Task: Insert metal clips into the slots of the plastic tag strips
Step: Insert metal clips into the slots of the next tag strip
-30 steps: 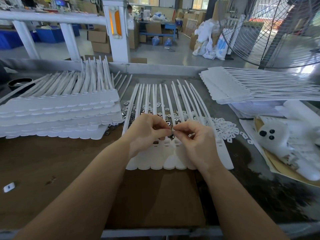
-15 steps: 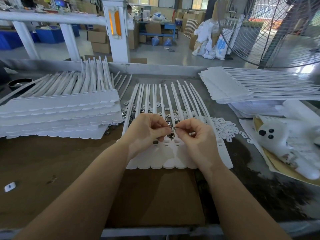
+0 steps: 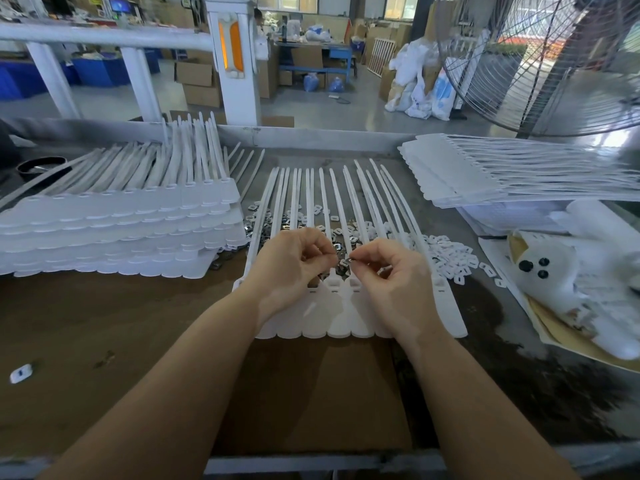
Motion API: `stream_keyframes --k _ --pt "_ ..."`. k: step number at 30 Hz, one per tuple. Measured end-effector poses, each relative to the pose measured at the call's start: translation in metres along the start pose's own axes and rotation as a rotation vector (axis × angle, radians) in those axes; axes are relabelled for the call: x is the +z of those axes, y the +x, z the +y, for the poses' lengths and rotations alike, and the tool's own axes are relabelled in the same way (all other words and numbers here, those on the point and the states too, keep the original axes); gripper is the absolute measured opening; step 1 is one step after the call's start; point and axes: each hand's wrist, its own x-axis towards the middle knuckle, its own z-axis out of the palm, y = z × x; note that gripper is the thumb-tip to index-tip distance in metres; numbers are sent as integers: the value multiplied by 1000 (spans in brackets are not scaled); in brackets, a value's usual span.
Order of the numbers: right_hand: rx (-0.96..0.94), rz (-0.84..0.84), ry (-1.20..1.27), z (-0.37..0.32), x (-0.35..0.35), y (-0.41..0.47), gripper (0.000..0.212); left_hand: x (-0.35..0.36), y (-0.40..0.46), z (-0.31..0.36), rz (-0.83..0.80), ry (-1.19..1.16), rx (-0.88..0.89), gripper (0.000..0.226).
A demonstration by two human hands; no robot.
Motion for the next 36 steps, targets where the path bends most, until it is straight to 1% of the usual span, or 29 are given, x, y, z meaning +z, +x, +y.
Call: stream_keyframes --k 3,5,7,10,13,20,27,29,32,36 --pt "-3 -4 -13 1 0 0 13 0 0 -1 -22 -34 -33 2" --pt "-4 -6 -9 1 0 0 13 -1 0 0 -27 -30 -45 4" --pt "-4 -6 -6 1 0 0 14 -2 0 2 -42 -17 -48 0" --pt "-4 -1 3 1 1 1 15 -3 1 2 -45 -14 -64 12" --pt "-5 3 -11 3 1 1 15 -3 1 3 -53 -32 -83 15" --pt "-8 -4 -18 2 0 1 16 -6 2 6 -107 -36 -92 11" --pt "-6 6 -18 3 0 0 16 -5 3 6 -86 -118 -146 3" --pt "-4 7 -17 3 0 0 16 -5 3 7 -94 -75 -119 4" --pt "5 17 -2 2 0 0 16 -6 4 11 -139 97 -65 8" --pt "25 26 27 0 -1 0 19 -10 7 17 -242 244 -90 9"
